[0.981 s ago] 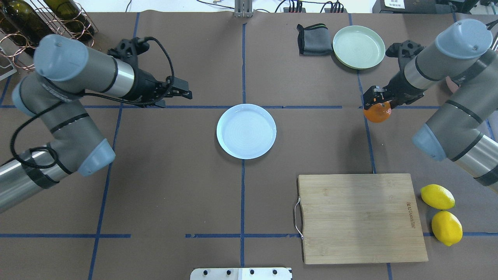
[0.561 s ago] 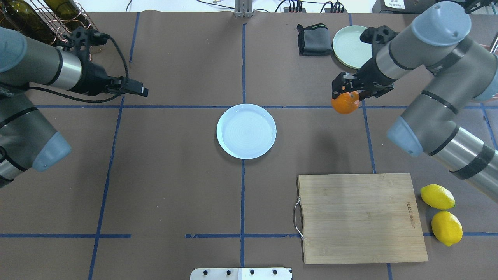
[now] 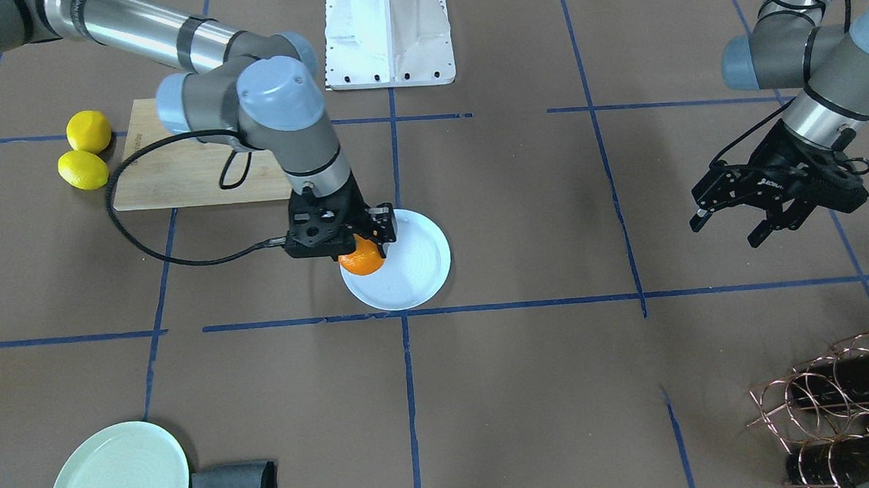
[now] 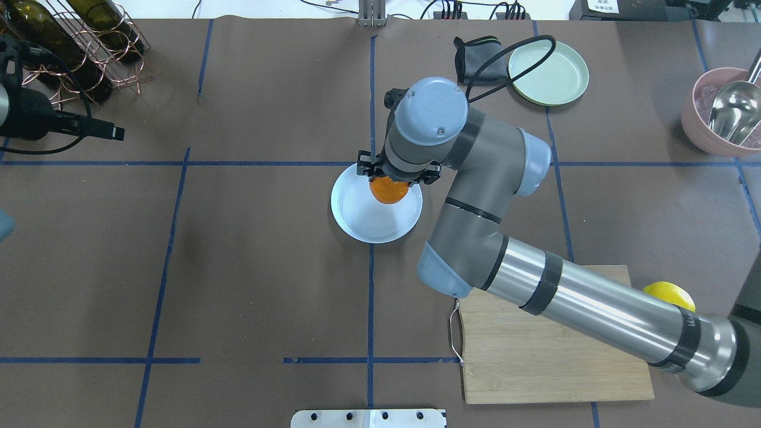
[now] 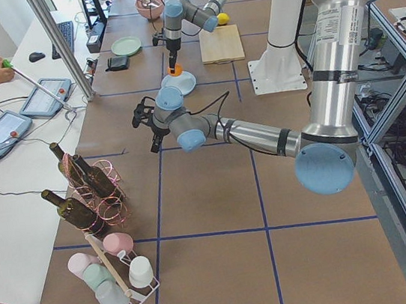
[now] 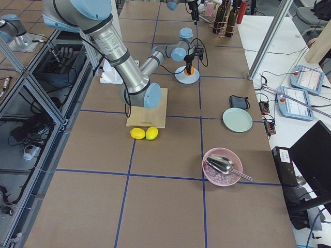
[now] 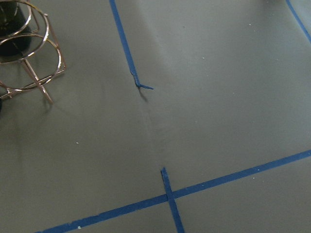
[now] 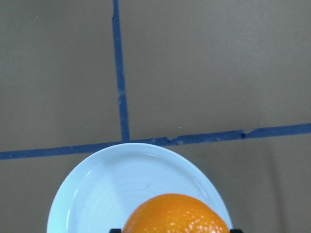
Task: Pick orange to plate
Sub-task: 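Carry the orange with the right gripper over the light blue plate, then lower the orange onto the plate, open the right gripper and withdraw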
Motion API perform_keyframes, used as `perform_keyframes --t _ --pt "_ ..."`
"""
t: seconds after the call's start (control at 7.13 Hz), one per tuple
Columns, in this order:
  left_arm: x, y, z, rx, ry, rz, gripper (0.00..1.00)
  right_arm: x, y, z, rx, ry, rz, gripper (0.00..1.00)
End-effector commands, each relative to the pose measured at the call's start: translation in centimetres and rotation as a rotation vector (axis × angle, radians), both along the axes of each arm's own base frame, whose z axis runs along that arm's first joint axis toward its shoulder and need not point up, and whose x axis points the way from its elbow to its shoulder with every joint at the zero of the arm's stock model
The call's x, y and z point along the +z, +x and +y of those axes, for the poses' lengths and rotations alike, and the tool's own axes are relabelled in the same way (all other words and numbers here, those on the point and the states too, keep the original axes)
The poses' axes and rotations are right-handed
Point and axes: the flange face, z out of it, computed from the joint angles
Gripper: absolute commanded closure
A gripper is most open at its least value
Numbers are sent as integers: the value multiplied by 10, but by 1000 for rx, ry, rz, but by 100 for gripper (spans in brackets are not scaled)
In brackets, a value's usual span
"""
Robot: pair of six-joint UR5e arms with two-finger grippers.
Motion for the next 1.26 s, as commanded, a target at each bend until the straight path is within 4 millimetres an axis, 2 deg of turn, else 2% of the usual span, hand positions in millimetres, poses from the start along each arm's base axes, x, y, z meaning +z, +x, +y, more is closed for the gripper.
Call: perform_keyframes --t 0.0,0.14,0.28,0.42,0.56,0.7,0.84,0.98,1.12 --pt "15 -4 -2 -25 -13 -26 0 -10 -34 11 -1 15 45 91" --pt "23 -3 -3 -25 -27 -34 0 -11 -40 7 -9 17 59 7" --pt "32 -3 -4 -23 -47 -45 0 -14 -38 7 -11 14 57 0" --pt "45 -6 -8 -10 -42 -73 0 -18 -23 -2 -5 -3 80 0" --pt "60 -19 -15 14 -20 -126 0 -30 17 -12 -14 -37 103 0" --pt "75 -45 -24 62 -27 -231 0 -43 81 -18 -55 -60 155 0" --pt "86 -76 -36 130 -23 -335 0 -35 150 -17 -105 -1 213 0" --pt "94 -121 -44 151 -6 -395 0 -7 219 -27 -148 34 230 0" --pt "104 -172 -46 154 -19 -433 0 31 294 -42 -196 63 213 0"
